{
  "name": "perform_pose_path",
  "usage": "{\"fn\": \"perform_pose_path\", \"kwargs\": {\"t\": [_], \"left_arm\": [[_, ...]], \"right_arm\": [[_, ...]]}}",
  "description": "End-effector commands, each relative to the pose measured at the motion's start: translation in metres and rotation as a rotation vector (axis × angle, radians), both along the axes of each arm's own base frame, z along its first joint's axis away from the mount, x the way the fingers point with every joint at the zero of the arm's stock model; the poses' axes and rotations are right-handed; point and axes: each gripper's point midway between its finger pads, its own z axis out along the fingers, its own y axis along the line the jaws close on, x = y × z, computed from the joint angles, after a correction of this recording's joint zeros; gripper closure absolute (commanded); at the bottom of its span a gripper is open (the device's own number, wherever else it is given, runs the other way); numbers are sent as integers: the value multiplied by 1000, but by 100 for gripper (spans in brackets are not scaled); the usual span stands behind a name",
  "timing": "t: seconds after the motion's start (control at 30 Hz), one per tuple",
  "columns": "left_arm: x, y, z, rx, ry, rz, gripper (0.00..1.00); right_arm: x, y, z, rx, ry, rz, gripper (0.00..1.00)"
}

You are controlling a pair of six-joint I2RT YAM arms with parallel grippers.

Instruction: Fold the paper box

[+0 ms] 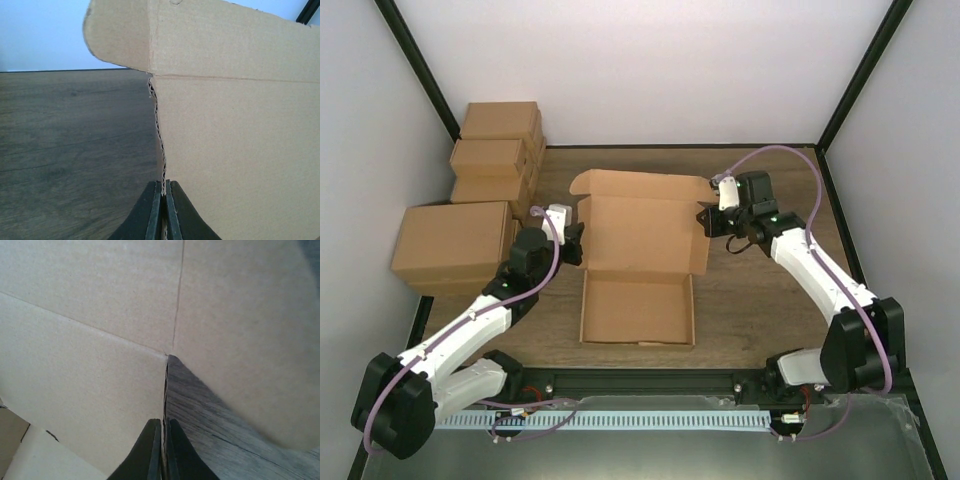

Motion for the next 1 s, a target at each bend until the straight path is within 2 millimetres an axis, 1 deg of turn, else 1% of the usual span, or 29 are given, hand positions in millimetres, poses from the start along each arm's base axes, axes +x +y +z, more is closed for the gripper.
{"fn": "perform_pose_path", "kwargs": {"t": [0.0,0.07,0.2,0.27,0.37,0.43,0.53,0.57,0.63,0.7,0.83,0.87,0.97], "left_arm": [[-1,-8,13,-41,-11,-30,94],[0,-7,18,-42,6,-19,86],[0,-3,26,-82,68,20,60],[-3,-2,28,-105,120,35,50],[-12,2,32,-119,176,44,32],[-16,8,31,-118,215,47,21],[-25,13,25,-145,321,-1,9],[-27,18,21,-152,353,-6,6],[-30,26,24,-171,371,-9,0],[-31,32,28,-190,379,-11,0],[-25,42,33,-229,423,-8,0],[-24,43,33,-234,430,-16,0],[-20,45,44,-238,400,-34,0]], "right_arm": [[-3,7,25,-26,-77,-7,99],[-1,4,31,-45,-114,-23,99],[6,1,47,-66,-201,-32,99],[10,4,56,-66,-238,-10,99],[17,10,65,-76,-274,32,99],[22,11,69,-93,-284,40,99],[28,12,77,-106,-324,47,99],[29,12,81,-108,-342,52,99],[33,13,86,-111,-375,54,99],[36,14,88,-115,-393,58,99],[46,14,83,-136,-366,47,99],[47,15,81,-136,-356,49,99],[47,17,77,-117,-345,43,99]]}}
